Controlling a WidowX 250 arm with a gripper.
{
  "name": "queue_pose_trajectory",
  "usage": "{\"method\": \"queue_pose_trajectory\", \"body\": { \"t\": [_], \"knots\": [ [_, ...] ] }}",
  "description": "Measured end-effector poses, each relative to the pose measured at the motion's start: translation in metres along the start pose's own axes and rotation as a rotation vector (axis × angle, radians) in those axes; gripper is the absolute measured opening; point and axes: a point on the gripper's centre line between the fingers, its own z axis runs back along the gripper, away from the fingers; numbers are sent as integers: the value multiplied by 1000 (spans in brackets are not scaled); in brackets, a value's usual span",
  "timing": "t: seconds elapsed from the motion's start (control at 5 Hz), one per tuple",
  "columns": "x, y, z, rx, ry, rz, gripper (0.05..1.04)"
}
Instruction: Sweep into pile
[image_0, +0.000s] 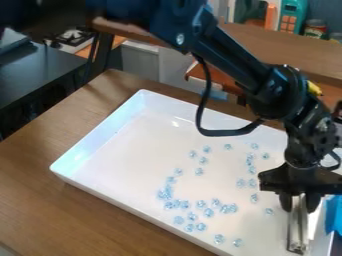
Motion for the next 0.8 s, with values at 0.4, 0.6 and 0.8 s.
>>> {"method": "queue_pose_trajectory", "body": {
  "t": [0.4, 0.6, 0.8],
  "knots": [
    [1, 46, 8, 2, 24, -45, 375],
    [5, 88, 15, 14, 33, -56, 375],
    [10, 124, 20, 33, 2, -99, 375]
  ]
}}
